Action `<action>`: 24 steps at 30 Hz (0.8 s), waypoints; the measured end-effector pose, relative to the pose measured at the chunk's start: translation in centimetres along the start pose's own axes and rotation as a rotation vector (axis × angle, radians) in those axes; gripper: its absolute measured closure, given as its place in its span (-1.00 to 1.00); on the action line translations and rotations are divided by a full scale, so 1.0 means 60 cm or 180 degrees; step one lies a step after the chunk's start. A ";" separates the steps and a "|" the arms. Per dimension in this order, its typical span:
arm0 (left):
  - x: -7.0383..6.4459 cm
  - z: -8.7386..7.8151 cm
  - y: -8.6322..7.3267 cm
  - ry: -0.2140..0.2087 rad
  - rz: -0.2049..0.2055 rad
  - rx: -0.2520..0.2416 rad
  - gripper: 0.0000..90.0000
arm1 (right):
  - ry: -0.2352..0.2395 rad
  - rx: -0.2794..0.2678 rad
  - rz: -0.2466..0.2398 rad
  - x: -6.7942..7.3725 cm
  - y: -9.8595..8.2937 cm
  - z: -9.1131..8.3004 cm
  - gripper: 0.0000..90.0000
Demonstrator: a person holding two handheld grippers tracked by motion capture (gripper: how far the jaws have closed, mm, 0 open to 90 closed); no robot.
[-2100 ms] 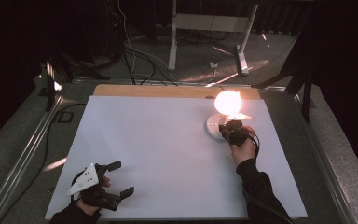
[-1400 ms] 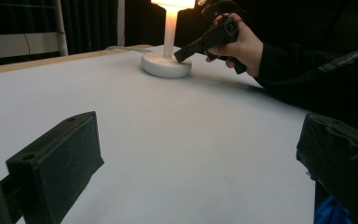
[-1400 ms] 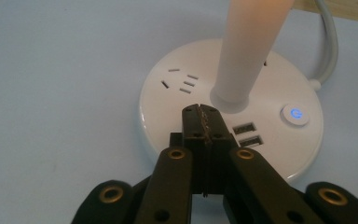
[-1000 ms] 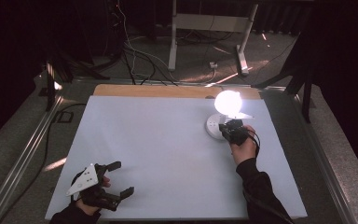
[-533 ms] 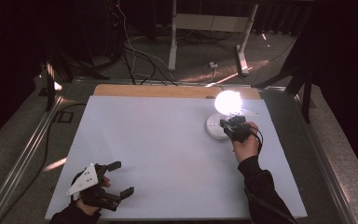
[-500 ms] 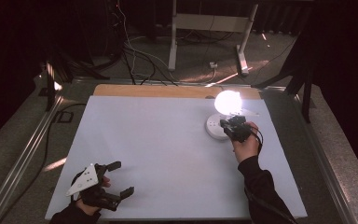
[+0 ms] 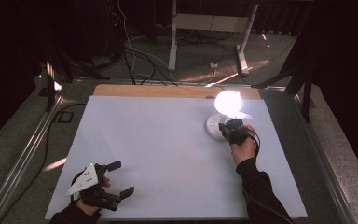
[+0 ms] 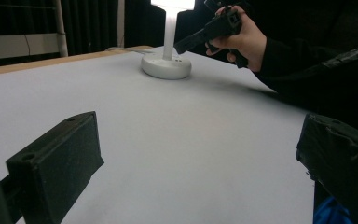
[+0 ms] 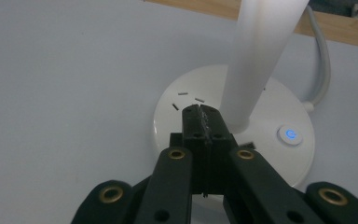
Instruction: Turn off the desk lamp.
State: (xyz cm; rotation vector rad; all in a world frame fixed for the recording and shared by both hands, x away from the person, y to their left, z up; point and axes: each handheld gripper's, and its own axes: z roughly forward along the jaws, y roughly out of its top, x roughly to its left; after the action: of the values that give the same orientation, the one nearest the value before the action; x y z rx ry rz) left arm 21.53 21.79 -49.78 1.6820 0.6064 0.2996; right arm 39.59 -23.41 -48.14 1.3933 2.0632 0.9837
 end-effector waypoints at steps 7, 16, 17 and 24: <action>0.000 0.000 0.000 -0.0001 -0.0005 -0.0003 -0.99 | -0.0026 0.0060 0.0013 -0.006 -0.009 0.011 0.99; 0.000 0.000 0.000 -0.0001 -0.0005 -0.0001 -0.99 | -0.0035 0.0102 0.0019 -0.007 -0.018 0.019 0.99; 0.000 0.000 0.000 -0.0004 -0.0010 -0.0002 -0.99 | -0.0035 0.0101 0.0018 -0.007 -0.018 0.019 0.99; -0.001 0.001 -0.001 -0.0015 -0.0006 -0.0003 -0.99 | -0.0048 0.0082 -0.0002 -0.006 -0.021 0.019 1.00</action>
State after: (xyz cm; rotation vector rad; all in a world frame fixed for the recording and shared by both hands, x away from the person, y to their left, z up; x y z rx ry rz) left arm 21.50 21.72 -49.83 1.6808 0.6044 0.2944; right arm 39.77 -23.68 -49.86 1.4085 2.0721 0.9468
